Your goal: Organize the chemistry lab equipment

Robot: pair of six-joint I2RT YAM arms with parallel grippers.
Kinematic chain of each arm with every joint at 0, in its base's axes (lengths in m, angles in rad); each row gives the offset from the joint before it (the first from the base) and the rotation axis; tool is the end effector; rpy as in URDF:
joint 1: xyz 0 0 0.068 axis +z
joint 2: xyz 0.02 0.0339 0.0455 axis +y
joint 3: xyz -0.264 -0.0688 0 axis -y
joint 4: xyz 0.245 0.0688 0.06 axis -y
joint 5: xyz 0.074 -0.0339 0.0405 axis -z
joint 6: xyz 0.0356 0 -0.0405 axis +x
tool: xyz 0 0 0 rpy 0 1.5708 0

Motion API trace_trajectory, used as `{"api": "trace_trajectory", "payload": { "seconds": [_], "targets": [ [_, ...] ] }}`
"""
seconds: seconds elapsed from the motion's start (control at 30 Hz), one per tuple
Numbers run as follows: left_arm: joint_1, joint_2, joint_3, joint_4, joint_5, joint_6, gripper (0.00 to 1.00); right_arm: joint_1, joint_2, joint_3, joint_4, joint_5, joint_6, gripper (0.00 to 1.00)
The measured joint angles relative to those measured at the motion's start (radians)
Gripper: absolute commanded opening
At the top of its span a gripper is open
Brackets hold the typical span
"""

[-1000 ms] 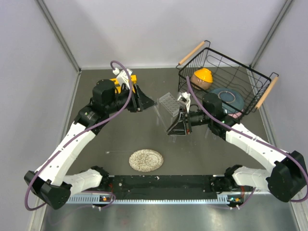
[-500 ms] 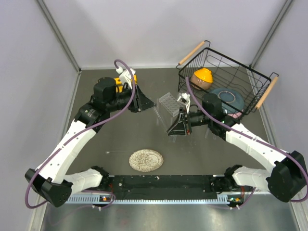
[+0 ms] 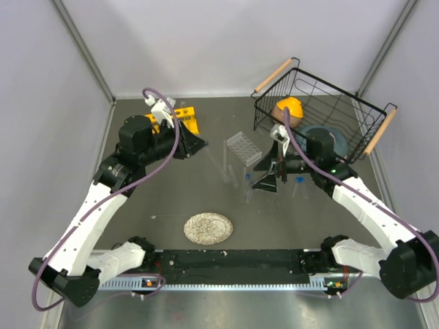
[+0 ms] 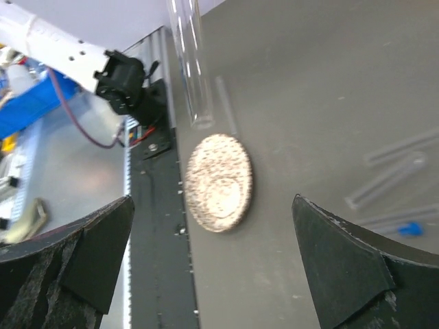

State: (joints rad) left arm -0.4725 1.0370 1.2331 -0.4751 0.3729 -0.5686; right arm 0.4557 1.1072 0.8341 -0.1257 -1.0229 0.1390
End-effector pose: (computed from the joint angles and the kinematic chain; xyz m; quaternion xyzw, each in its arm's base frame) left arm 0.1876 -0.1104 0.4179 0.0738 0.7892 -0.4226 0.4395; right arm 0.2015 0.1326 0.3054 -0.3819 0.6748 0.5312 0.3416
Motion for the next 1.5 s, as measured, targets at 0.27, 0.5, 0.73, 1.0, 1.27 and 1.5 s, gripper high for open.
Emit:
{"api": "trace_trajectory", "payload": {
  "seconds": [0.27,0.5,0.73,1.0,1.27,1.5],
  "targets": [
    [0.082,0.031,-0.020,0.037,-0.223,0.108,0.01,-0.122,-0.060,0.000,-0.129,0.101,-0.293,0.99],
    [0.148,0.197,-0.033,0.209,-0.418,0.244,0.01,-0.175,-0.098,-0.023,-0.186,0.161,-0.425,0.99],
    [0.193,0.355,-0.023,0.356,-0.529,0.360,0.01,-0.220,-0.143,-0.036,-0.207,0.158,-0.472,0.99],
    [0.238,0.506,0.079,0.388,-0.581,0.442,0.01,-0.223,-0.145,-0.036,-0.224,0.157,-0.498,0.99],
    [0.254,0.603,0.181,0.425,-0.595,0.472,0.01,-0.223,-0.145,-0.036,-0.240,0.157,-0.514,0.99],
    [0.259,0.662,0.249,0.425,-0.594,0.482,0.02,-0.223,-0.138,-0.036,-0.241,0.153,-0.518,0.99]
  ]
}}
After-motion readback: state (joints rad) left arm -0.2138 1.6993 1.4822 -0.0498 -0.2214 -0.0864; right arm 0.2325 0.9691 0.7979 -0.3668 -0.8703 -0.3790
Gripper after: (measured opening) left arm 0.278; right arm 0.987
